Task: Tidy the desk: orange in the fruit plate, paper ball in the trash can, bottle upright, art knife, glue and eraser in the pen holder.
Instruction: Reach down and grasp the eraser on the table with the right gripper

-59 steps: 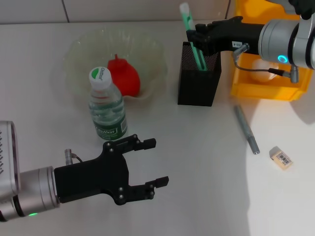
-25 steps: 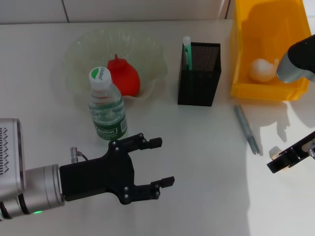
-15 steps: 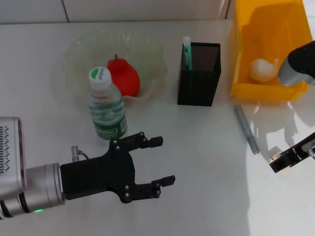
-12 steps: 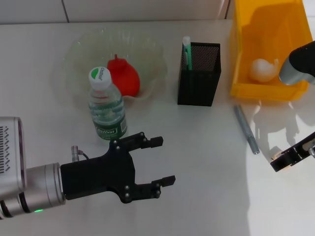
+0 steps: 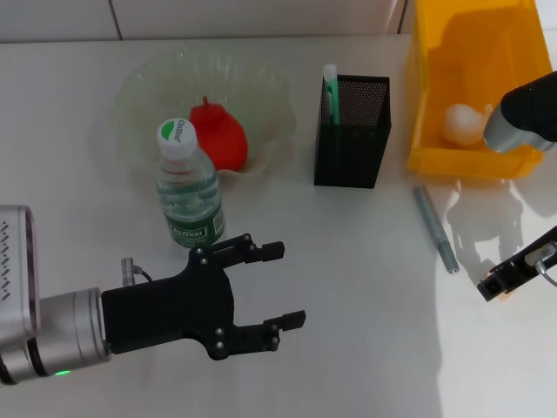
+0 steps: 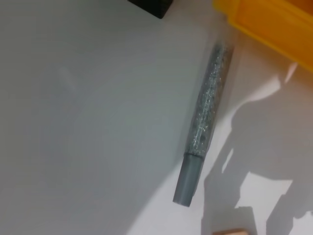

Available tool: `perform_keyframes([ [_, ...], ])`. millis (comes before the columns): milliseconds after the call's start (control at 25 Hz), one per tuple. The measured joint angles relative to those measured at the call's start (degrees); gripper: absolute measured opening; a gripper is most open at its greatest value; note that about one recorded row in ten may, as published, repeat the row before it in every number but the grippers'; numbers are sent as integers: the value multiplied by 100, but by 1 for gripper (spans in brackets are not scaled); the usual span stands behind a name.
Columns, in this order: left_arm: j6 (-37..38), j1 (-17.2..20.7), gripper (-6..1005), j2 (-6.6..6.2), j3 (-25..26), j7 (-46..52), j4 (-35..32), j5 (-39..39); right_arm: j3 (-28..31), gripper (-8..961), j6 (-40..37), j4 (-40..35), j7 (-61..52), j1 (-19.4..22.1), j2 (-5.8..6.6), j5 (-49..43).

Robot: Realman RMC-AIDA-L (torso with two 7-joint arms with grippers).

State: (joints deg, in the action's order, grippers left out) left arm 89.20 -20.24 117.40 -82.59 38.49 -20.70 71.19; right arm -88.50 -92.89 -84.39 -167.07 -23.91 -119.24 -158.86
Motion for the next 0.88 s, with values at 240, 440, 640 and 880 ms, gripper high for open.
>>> perform_keyframes([
  [240, 2, 28, 783, -7, 5, 7, -9, 0, 0, 510, 46, 56, 0, -32, -3, 3],
  [440, 2, 37, 783, -7, 1, 14, -13, 0, 0, 427, 55, 72, -1, -38, -11, 5],
  [640, 1, 47, 783, -7, -7, 62, -68, 0, 0, 407, 78, 151, 0, -33, -11, 5],
  [880, 2, 47, 783, -7, -11, 63, -73, 5, 0, 383, 148, 253, 16, -38, -11, 4],
])
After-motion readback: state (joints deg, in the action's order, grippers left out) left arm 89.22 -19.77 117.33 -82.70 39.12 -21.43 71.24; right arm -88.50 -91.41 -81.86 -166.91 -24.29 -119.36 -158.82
